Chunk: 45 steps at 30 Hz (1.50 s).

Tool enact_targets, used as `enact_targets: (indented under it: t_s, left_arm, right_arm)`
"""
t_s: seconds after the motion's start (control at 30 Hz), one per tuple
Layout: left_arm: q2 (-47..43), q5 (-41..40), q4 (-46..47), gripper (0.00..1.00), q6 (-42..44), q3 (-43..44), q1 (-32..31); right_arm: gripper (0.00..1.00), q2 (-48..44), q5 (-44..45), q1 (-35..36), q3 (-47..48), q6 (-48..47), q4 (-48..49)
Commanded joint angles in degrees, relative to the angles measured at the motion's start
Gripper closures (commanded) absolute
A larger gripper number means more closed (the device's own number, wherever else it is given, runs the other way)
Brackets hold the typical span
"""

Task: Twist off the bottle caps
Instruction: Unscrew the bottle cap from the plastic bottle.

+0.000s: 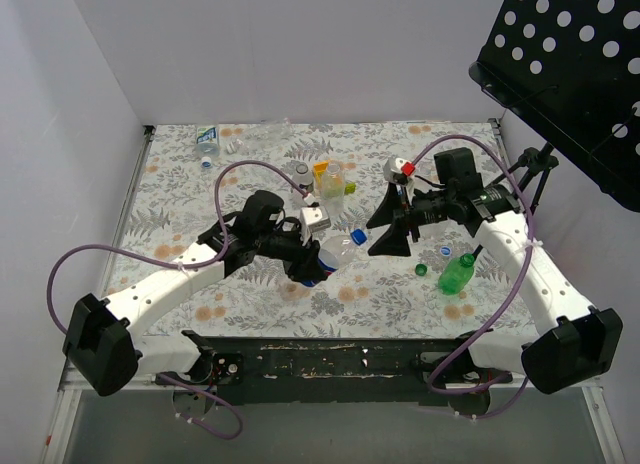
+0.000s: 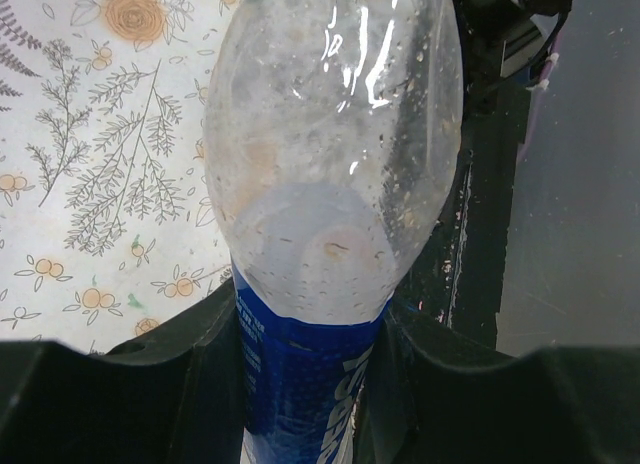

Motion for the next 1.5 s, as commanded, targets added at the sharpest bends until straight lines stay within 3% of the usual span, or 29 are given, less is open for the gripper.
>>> enact_targets:
  t_s: [0.0,0.33,0.4,0.43,0.5,0.7,0.9,1.0,1.23,1.33,1.4,1.43,1.47]
  left_arm:
    - [1.03,-2.05,-1.93,0.93,2.16,3.69,-1.67]
    - [2.88,-3.99,-4.31,0.93,4.09,5.01,-2.99]
    - [3.06,-4.34,-4.66,0.93,4.36,5.1,-2.9]
    - [3.14,-4.52,-4.92,0.93,4.71,5.1,-2.99]
    - [3.14,-5.04,-5.45,0.93,5.32,5.1,-2.99]
    - [2.53,-3.74,-5.8,0.93,6.73,4.92,-2.99]
    - [3.32,5.84,-7.12,0.92,9.36,3.87,-2.64]
    - [4.81,9.27,-8.08,0.92,10.16,4.21,-2.29]
    - [4.55,1.48,-7.21,0.91,12.09,3.35,-2.02]
    - [4.64,-2.74,-6.6,0.92,12.36,2.55,-2.02]
    - [4.46,-4.69,-6.16,0.92,12.36,2.11,-2.11]
    - [4.29,-5.65,-5.89,0.92,12.36,1.76,-2.11]
    - [3.94,-6.44,-5.8,0.92,12.36,1.84,-2.11]
  right_arm:
    - [0.19,1.13,1.69,1.28,2.53,2.91,2.01]
    - [0.44,3.06,2.4,3.04,2.61,4.32,2.1]
    - [0.53,3.15,2.22,3.13,2.61,3.89,1.75]
    - [0.63,3.15,1.79,3.22,2.61,3.27,1.4]
    - [0.81,3.41,0.99,3.48,3.05,0.56,-0.79]
    - [0.94,4.2,-0.24,5.24,4.72,-16.55,-12.21]
    - [0.94,2.72,7.83,11.74,4.02,-48.98,-24.7]
    - [0.94,0.09,12.58,12.18,1.57,-54.29,-20.42]
    - [0.93,-1.24,16.73,12.18,-0.54,-47.99,-12.25]
    - [0.88,-2.12,16.81,11.31,-2.3,-35.09,-5.22]
    - [0.74,-2.56,13.93,8.77,-2.4,-29.45,-3.27]
    - [0.59,-2.82,11.91,7.45,-2.4,-27.34,-2.22]
    - [0.51,-3.17,10.24,6.57,-2.57,-24.71,-0.99]
